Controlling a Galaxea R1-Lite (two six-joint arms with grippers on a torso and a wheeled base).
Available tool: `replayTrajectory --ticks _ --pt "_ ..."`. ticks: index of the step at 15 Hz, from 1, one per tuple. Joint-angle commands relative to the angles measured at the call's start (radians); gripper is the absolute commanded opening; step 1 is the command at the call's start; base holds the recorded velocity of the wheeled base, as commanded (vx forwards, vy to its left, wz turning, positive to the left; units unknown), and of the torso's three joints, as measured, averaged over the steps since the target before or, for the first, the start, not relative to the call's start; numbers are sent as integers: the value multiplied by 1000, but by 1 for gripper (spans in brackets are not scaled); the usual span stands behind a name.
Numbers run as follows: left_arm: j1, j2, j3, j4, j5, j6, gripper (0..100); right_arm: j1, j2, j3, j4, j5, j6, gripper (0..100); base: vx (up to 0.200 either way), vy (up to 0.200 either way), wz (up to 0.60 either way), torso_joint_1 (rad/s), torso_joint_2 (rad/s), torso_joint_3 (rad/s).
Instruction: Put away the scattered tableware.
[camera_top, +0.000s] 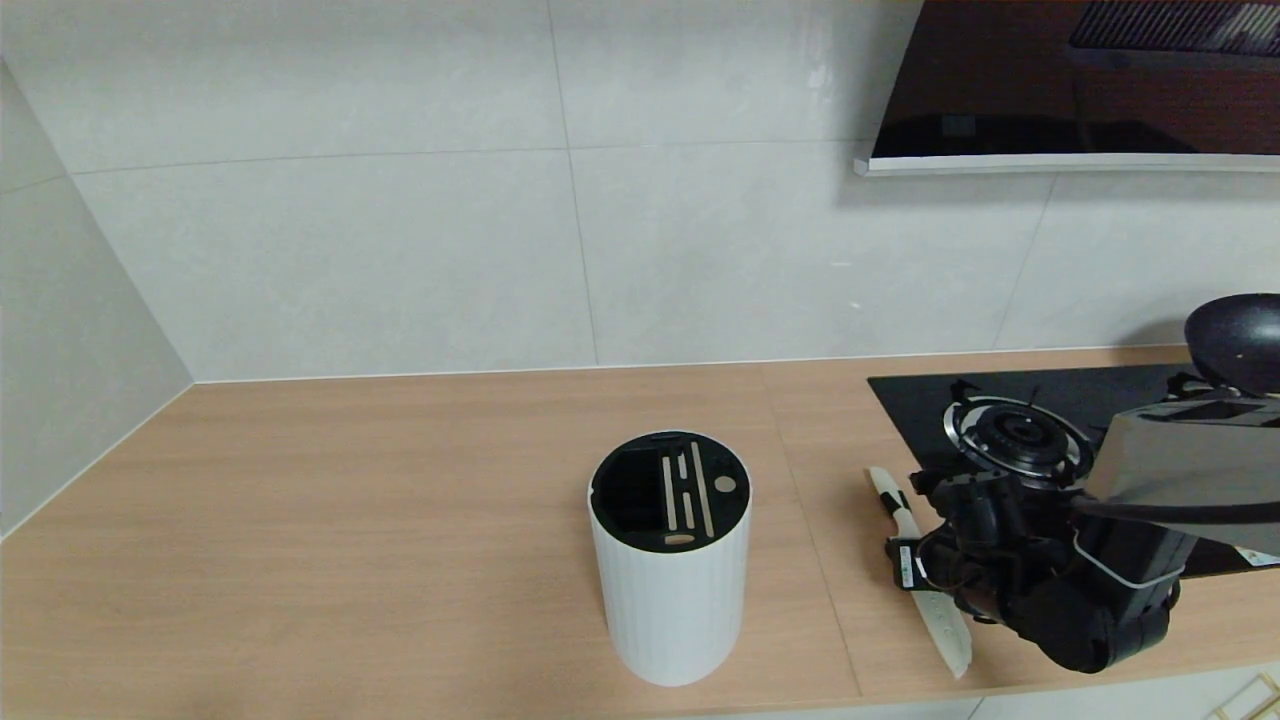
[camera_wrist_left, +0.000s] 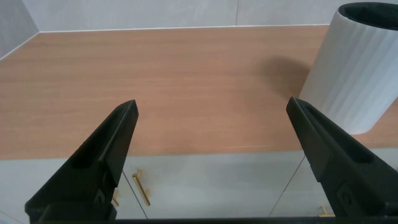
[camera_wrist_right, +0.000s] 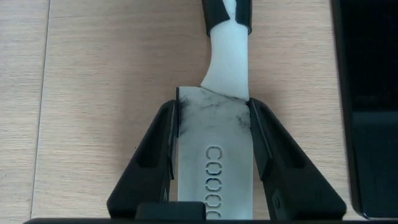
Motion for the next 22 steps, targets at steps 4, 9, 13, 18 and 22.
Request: replayTrajectory --ticks 4,9,13,18,22 --pt "0 0 0 0 1 0 100 -1 -54 9 2 -1 4 0 0 0 0 0 0 0" --pt "0 0 0 0 1 1 100 -1 -259 63 9 2 17 0 0 0 0 0 0 0" --pt "0 0 0 0 -1 9 100 -1 -421 116 2 8 10 0 0 0 0 0 0 0" --pt "-6 25 -127 27 -91 95 100 -14 -580 -126 97 43 -56 0 0 0 0 0 0 0" --pt "-14 502 -541 145 -283 69 100 112 -628 -353 287 36 -56 0 0 0 0 0 0 0"
